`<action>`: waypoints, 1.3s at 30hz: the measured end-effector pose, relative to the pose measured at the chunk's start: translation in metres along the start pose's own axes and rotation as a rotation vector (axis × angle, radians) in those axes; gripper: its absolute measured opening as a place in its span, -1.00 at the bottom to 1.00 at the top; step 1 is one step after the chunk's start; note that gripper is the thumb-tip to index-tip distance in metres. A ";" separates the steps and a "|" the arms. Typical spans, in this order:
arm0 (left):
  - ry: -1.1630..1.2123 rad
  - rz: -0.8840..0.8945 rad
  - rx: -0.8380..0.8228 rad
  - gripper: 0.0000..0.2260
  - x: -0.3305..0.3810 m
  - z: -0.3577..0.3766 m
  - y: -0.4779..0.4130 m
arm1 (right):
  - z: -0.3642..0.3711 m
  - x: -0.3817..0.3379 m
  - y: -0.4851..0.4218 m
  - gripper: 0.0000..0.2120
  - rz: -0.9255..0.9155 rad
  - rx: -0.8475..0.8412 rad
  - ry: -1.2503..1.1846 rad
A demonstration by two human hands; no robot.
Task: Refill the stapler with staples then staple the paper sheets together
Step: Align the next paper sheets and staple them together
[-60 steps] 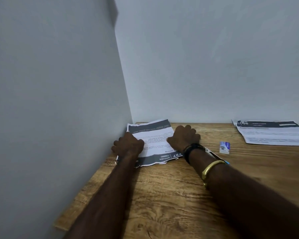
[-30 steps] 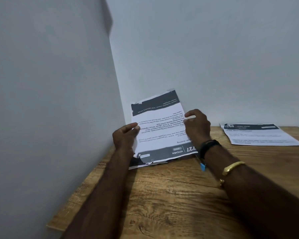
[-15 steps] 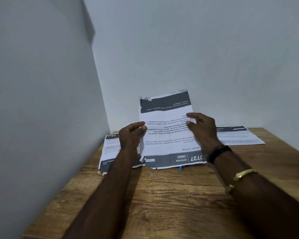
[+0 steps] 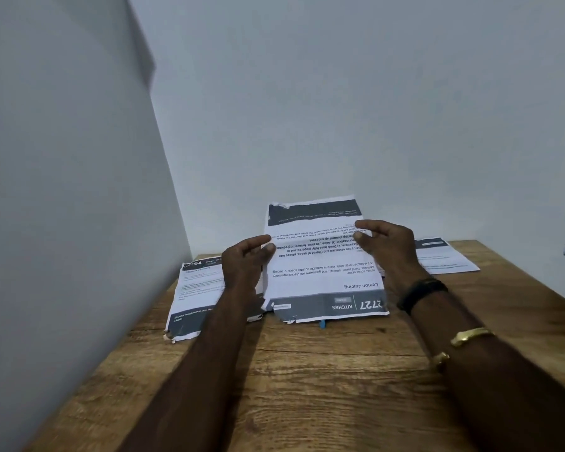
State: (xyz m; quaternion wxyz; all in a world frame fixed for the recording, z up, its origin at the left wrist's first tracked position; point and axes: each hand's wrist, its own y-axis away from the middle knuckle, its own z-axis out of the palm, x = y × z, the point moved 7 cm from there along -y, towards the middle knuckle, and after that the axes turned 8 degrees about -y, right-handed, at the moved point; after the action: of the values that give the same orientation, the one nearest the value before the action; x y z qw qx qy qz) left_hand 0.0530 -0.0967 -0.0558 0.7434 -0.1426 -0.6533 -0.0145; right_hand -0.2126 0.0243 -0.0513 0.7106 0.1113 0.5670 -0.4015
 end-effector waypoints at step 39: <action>-0.342 0.533 0.330 -0.91 0.037 0.002 0.024 | 0.023 -0.047 0.036 -0.92 -0.579 0.083 1.015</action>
State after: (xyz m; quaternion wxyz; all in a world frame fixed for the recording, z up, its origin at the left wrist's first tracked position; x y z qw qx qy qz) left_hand 0.0614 -0.0674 -0.0245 0.6142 -0.1862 -0.7015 0.3097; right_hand -0.1727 0.0546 -0.0120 0.2065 0.1583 0.8275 -0.4976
